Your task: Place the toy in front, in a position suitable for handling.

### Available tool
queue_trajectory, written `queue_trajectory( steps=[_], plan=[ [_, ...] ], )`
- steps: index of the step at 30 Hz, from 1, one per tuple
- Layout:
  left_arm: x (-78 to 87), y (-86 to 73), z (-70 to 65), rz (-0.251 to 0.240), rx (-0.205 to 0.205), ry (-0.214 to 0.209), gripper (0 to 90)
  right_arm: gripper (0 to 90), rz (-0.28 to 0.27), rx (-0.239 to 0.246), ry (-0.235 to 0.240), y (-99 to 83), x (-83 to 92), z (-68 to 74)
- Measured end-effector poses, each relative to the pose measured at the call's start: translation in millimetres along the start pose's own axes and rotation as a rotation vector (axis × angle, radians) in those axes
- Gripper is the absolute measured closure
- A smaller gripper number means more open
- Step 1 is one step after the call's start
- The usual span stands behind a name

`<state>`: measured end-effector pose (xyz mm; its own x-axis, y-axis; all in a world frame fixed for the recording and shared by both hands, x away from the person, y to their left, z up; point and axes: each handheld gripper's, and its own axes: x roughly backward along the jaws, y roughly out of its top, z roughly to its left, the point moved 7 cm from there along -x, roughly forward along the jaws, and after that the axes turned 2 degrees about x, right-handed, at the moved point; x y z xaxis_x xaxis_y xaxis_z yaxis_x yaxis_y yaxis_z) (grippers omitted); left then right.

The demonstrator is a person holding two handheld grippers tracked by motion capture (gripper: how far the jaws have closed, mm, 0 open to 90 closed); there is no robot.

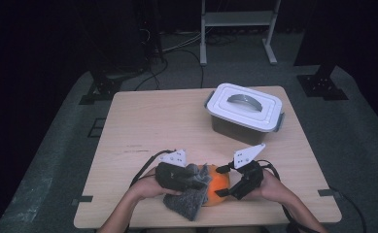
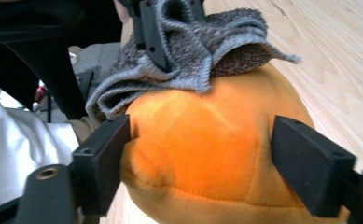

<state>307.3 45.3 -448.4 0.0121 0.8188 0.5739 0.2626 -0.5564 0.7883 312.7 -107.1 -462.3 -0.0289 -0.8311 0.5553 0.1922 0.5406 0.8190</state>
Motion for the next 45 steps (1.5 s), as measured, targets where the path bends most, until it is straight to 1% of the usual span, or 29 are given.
queue_trajectory(
  steps=[3,7,9,11,13,14,16,18,20,22,23,25,26,27,29,31,32,33,34,35,36,38,39,40,41,42,43,44,45],
  plan=[
    [0.8,-1.3,-2.6,0.002,-0.005,0.000,71.3,18.2,0.004,-0.010,0.008,3.2,0.3,2.0],
    [0.9,-2.6,-3.8,-0.003,-0.002,-0.006,71.3,18.3,-0.009,-0.019,0.019,4.0,2.9,2.0],
    [0.6,-3.0,-4.2,-0.005,-0.003,-0.009,71.2,18.3,-0.016,-0.033,0.027,4.5,3.8,2.4],
    [0.3,-3.3,-4.8,-0.003,-0.004,-0.010,71.2,18.5,-0.041,-0.047,0.031,5.7,6.7,1.0],
    [-0.1,-2.9,-6.2,0.000,-0.009,-0.011,71.1,18.4,-0.058,-0.068,0.022,5.9,10.1,-1.8],
    [-0.3,-2.4,-6.6,0.001,-0.012,-0.011,71.0,18.3,-0.053,-0.076,0.013,4.8,10.4,-3.7],
    [-0.6,-0.8,-6.9,-0.002,-0.015,-0.015,70.7,17.6,-0.011,-0.082,0.003,-1.2,4.9,-5.9],
    [1.8,3.9,-6.3,-0.029,-0.009,-0.020,70.4,18.3,0.011,-0.096,-0.007,-5.1,-1.8,-6.7],
    [6.3,9.7,-3.8,-0.062,-0.003,-0.020,70.3,21.8,0.024,-0.107,-0.018,-8.7,-7.0,-8.5],
    [10.7,15.0,0.7,-0.081,0.000,0.006,70.3,27.9,0.032,-0.122,-0.005,-11.2,-9.0,-8.7],
    [12.5,15.9,3.6,-0.076,-0.005,0.016,70.2,33.8,0.038,-0.100,-0.005,-12.5,-9.8,-7.8],
    [11.3,14.1,6.7,-0.048,-0.004,0.034,70.0,48.2,0.037,-0.043,-0.009,-12.9,-10.7,-5.0],
    [10.3,12.3,7.9,-0.039,-0.004,0.035,69.8,54.3,0.038,-0.016,-0.015,-12.7,-10.8,-4.5],
    [11.0,13.0,8.2,-0.059,0.008,0.028,69.8,59.0,0.037,0.025,-0.031,-11.3,-10.2,-4.3],
    [15.2,14.9,10.6,-0.081,0.011,0.033,69.8,64.3,0.037,0.067,-0.057,-7.9,-6.6,-5.2],
    [22.9,18.1,14.1,-0.099,0.015,0.058,69.8,66.3,0.017,0.116,-0.098,-3.4,-0.5,-7.2],
    [28.8,20.0,16.8,-0.107,0.016,0.075,69.8,66.9,0.014,0.138,-0.109,-2.2,1.9,-7.3],
    [32.4,21.1,18.5,-0.111,0.016,0.086,69.8,67.2,0.011,0.180,-0.126,-0.7,5.1,-7.5],
    [37.4,22.5,20.8,-0.114,0.016,0.103,69.7,67.5,0.013,0.204,-0.144,-0.1,6.6,-7.6],
    [41.7,24.2,22.7,-0.123,0.018,0.112,69.6,67.5,0.019,0.235,-0.164,0.6,8.5,-7.6],
    [45.6,26.4,24.5,-0.133,0.020,0.121,69.6,67.5,0.016,0.251,-0.178,1.9,10.5,-7.8],
    [46.4,29.3,25.0,-0.144,0.021,0.123,69.6,67.0,0.017,0.270,-0.194,2.6,12.2,-8.2],
    [43.8,30.1,23.7,-0.145,0.023,0.113,69.5,65.0,0.028,0.278,-0.190,1.0,11.0,-7.5],
    [39.3,29.5,22.8,-0.132,0.017,0.106,69.4,60.7,0.028,0.286,-0.177,-0.6,9.5,-6.7],
    [34.9,28.2,22.2,-0.116,0.014,0.103,69.3,55.8,0.015,0.287,-0.169,-1.3,8.5,-5.6],
    [27.8,25.1,21.3,-0.093,0.014,0.094,69.3,49.9,0.008,0.279,-0.163,-2.0,8.2,-4.6],
    [19.7,20.2,20.7,-0.061,0.014,0.083,69.3,41.9,-0.001,0.256,-0.147,-2.6,8.1,-3.6],
    [9.6,13.2,19.3,-0.029,0.020,0.070,69.3,34.2,-0.004,0.218,-0.133,-2.6,8.6,-3.9],
    [4.2,9.1,17.6,-0.030,0.029,0.046,69.2,28.2,-0.007,0.157,-0.119,-1.6,11.0,-4.4]
  ],
)
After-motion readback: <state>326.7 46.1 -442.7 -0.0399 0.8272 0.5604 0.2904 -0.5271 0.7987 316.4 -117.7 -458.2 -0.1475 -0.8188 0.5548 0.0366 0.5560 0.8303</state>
